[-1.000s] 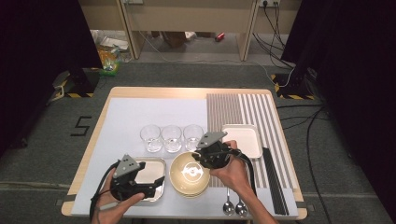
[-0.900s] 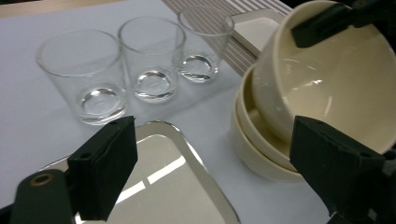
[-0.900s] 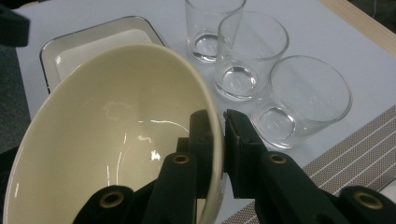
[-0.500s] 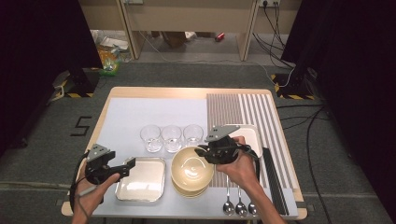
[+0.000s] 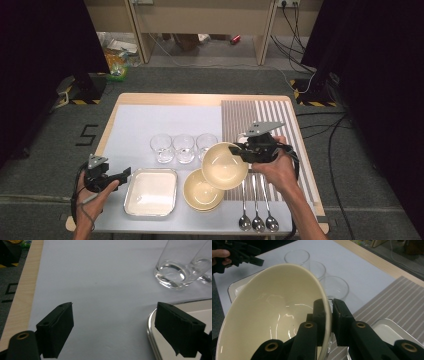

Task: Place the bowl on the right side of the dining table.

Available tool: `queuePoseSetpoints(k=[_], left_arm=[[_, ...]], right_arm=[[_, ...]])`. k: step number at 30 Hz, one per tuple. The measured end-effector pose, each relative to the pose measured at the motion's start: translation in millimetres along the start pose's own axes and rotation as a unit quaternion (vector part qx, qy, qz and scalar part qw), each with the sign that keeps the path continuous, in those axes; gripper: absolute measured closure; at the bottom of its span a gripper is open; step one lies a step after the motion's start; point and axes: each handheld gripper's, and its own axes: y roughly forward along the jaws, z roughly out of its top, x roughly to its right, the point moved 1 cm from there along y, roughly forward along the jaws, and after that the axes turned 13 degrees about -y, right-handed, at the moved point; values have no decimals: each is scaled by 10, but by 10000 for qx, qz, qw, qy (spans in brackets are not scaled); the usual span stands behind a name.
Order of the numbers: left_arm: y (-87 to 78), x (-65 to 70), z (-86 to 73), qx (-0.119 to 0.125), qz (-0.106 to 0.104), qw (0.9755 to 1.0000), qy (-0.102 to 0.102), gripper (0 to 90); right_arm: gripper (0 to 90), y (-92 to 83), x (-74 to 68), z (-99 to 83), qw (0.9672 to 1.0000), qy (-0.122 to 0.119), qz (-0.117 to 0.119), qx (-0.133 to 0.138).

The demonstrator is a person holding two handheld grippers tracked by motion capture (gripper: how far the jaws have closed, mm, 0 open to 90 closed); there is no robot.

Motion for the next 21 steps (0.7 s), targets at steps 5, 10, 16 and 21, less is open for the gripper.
queuePoseSetpoints(k=[5,10,16,21], left_arm=[[65,-86,-33,-86,174,9998,24,153],[160,-142,-115,-210,372,9990,155,153],[205,-196,-163,-202,320,9992,102,149],[211,-198,-174,-173,302,9993,98,141]], right_arm=[[816,-69,134,-95,9998,164,-120,-24],[816,-161,324,-245,9987,409,-290,-132],[815,-199,509,-394,9965,672,-437,-242],[815,-189,630,-514,9945,893,-474,-283]])
